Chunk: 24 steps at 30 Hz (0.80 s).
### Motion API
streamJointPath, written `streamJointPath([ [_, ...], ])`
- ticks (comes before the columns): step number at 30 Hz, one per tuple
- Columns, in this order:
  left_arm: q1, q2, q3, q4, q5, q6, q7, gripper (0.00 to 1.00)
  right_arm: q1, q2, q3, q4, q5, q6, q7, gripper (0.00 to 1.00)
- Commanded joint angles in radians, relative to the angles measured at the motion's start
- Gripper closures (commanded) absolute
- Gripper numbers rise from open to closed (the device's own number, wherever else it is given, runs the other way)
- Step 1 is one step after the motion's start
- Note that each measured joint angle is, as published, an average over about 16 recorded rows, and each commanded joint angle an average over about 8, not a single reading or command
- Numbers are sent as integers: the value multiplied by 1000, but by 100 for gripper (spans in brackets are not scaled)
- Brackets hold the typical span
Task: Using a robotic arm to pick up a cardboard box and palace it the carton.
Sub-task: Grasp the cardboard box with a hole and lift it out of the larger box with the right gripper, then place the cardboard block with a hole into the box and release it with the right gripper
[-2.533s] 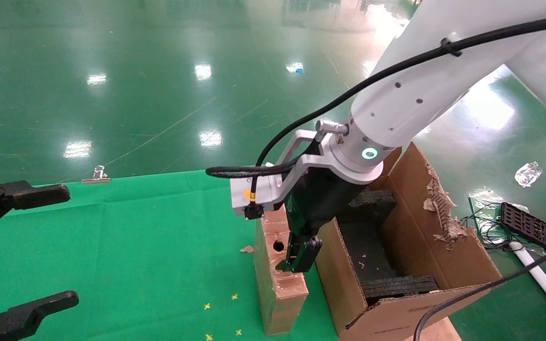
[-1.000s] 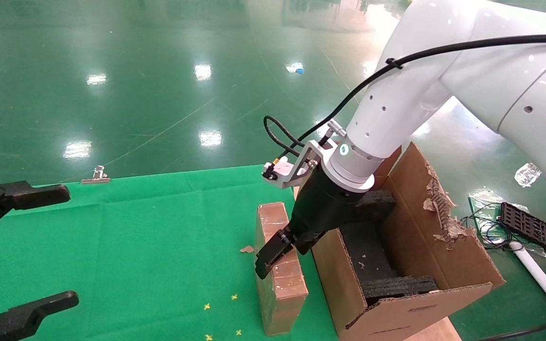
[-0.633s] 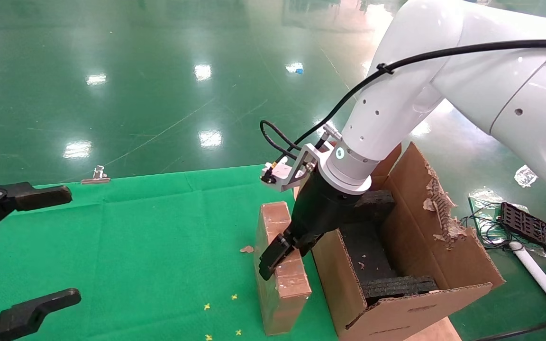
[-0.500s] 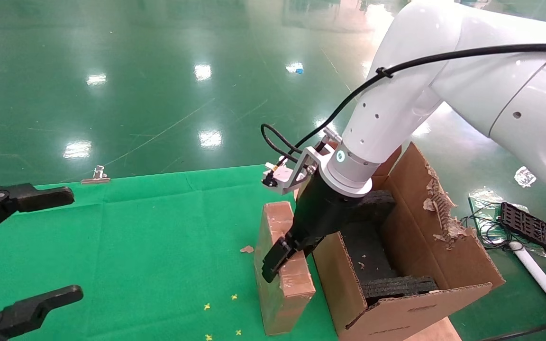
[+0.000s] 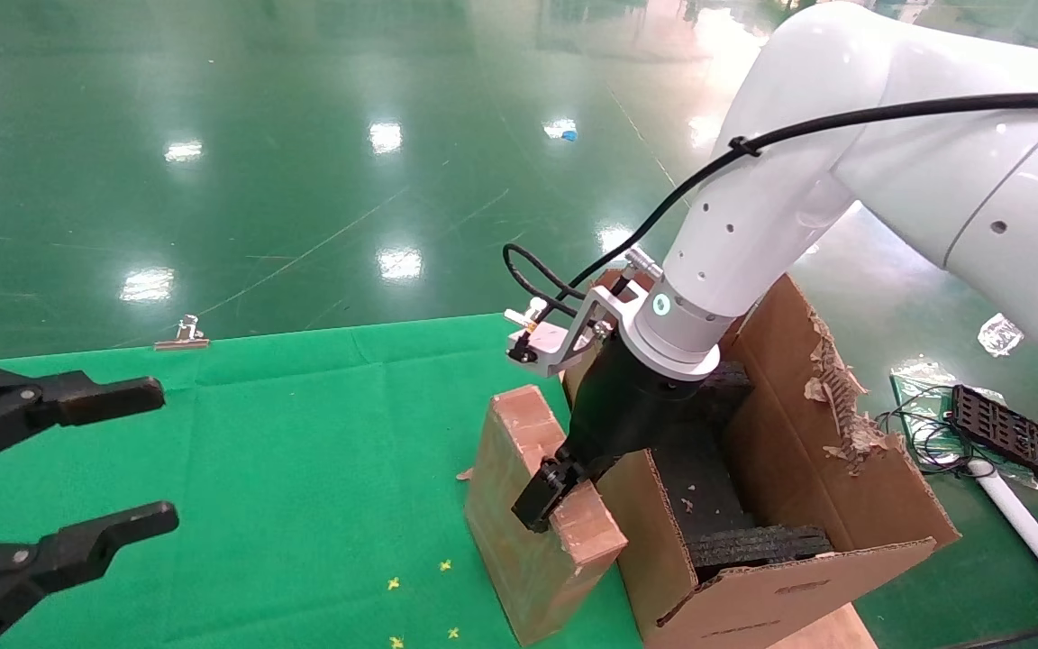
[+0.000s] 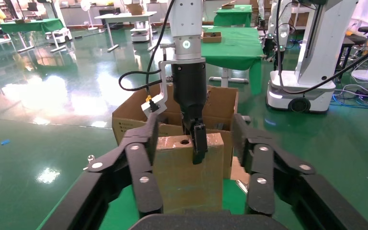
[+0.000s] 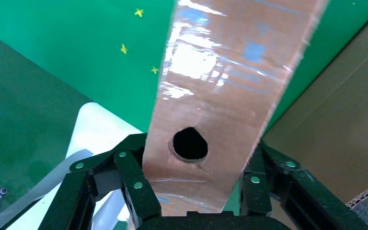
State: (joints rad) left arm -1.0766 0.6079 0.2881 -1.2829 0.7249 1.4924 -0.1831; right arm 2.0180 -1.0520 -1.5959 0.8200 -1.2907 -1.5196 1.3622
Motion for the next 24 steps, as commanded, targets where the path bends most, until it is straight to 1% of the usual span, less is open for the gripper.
streamJointPath([
  [1,0,0,0,0,0,0,0,100,-2,3,-1,1,1,1,-9,100],
  [6,0,0,0,0,0,0,0,100,42,67,48,19,25,53,-90,100],
  [13,0,0,1,0,-1,0,0,100,164,233,155,13,60,164,-238,100],
  [17,0,-1,1,0,-1,-1,1,100,234,320,184,-10,33,205,-283,100],
  [21,0,-1,1,0,-1,-1,1,100,286,388,179,-36,-25,207,-287,100],
  [22,0,-1,2,0,-1,-1,1,98,296,401,173,-43,-41,202,-283,100],
  [23,0,-1,2,0,-1,-1,1,88,304,415,167,-50,-58,196,-279,100],
  [24,0,-1,2,0,-1,-1,1,75,310,428,160,-56,-74,188,-274,100],
])
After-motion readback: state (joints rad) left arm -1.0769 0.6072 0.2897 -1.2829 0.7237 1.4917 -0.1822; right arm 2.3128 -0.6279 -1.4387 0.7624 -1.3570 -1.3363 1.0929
